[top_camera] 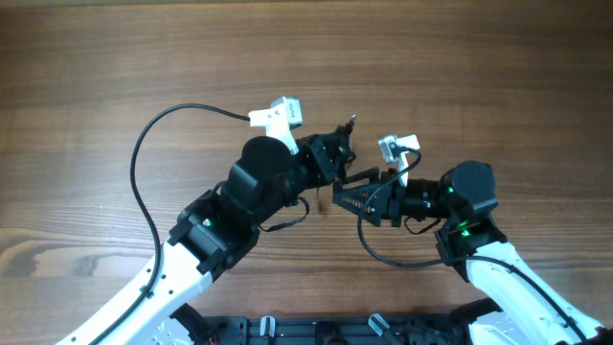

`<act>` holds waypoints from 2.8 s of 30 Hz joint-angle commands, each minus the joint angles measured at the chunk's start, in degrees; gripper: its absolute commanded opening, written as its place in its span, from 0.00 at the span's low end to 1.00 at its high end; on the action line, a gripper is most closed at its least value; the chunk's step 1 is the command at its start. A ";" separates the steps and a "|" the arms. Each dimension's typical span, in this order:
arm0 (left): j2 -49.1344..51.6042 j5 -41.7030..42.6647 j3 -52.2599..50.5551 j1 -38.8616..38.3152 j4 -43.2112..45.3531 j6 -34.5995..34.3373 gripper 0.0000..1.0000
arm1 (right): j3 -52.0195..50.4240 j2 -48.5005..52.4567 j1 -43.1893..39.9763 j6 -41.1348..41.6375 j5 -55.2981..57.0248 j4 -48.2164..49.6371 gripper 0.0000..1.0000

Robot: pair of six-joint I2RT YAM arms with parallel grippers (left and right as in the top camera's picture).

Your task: Untangle cables

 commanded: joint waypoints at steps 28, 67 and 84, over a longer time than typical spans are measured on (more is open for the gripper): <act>0.22 41.33 0.39 3.34 -1.38 28.28 0.04 | 0.24 -0.52 -14.62 -31.34 -6.19 -8.28 0.51; 1.27 11.41 0.39 3.06 -9.70 11.23 0.95 | 0.24 -0.52 -14.60 21.62 4.24 -5.35 0.04; 4.85 10.56 0.39 1.27 -2.51 11.72 0.57 | 0.17 -0.52 -14.60 20.31 2.93 -12.92 0.05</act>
